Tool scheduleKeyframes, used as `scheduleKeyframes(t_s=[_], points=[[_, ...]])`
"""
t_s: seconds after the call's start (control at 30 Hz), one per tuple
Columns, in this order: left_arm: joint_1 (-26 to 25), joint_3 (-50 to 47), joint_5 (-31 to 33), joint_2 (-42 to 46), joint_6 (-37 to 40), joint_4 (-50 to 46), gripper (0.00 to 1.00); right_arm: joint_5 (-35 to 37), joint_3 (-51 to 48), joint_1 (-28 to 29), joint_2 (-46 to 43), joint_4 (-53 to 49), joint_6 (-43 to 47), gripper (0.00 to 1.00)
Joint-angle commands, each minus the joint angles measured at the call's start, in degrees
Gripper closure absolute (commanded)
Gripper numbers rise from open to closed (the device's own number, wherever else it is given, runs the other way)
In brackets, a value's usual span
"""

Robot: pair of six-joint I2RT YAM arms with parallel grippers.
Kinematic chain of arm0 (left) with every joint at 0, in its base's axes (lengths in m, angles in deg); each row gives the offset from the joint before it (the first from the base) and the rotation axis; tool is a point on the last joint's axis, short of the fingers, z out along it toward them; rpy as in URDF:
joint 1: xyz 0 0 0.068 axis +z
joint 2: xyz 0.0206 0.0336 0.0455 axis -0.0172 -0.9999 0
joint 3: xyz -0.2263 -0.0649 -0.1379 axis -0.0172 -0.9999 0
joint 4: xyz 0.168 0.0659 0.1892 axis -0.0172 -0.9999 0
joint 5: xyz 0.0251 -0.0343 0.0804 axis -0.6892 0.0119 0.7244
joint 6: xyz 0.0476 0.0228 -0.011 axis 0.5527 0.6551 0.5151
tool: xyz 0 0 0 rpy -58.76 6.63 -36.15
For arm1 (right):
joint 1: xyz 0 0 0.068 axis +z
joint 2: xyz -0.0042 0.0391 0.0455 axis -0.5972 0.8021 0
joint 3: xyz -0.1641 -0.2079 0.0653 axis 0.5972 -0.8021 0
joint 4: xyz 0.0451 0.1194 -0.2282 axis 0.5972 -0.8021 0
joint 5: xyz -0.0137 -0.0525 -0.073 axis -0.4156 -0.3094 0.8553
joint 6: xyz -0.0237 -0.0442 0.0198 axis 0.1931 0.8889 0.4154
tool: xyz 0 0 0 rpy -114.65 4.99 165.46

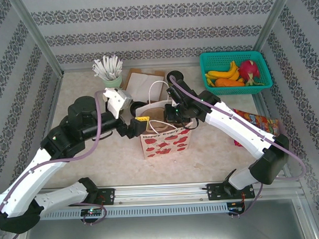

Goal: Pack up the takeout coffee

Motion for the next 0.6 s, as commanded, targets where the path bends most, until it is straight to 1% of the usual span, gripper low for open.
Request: scheduleKeyframes(t_s=[0.0,0.1,0.23,0.3,0.4,0.47,0.57], points=[[-0.6,6.0,-1.6,-3.2,-13.3,-17.2,0.08,2.3,-0.2,0.8,-1.4,-0.3,-0.4,1.0],[-0.6,10.8,-6.3,-7.6,-15.7,-22.6,0.16,2.7,-0.2,1.1,-1.2,-0.3,0.1,1.0],[-0.7,14.9,-12.3,-13.6,-16.9,-25.3,0.27,3.4,-0.5,1.6,-1.1,0.1,0.5,1.0],[-0.7,16.3,-11.5,-15.9,-16.0,-28.0,0.3,3.8,-0.5,1.9,-1.1,0.4,0.8,1.0],[-0.7,17.5,-8.2,-17.6,-15.5,-31.3,0.31,4.3,-0.3,2.2,-0.9,0.5,1.1,1.0],[-0.7,17.3,-7.2,-17.9,-15.9,-31.7,0.31,4.7,-0.3,2.4,-1.0,0.3,1.3,1.0],[-0.7,16.1,-9.8,-18.1,-16.1,-30.0,0.32,5.3,-0.4,2.6,-1.2,0.2,1.3,1.0]])
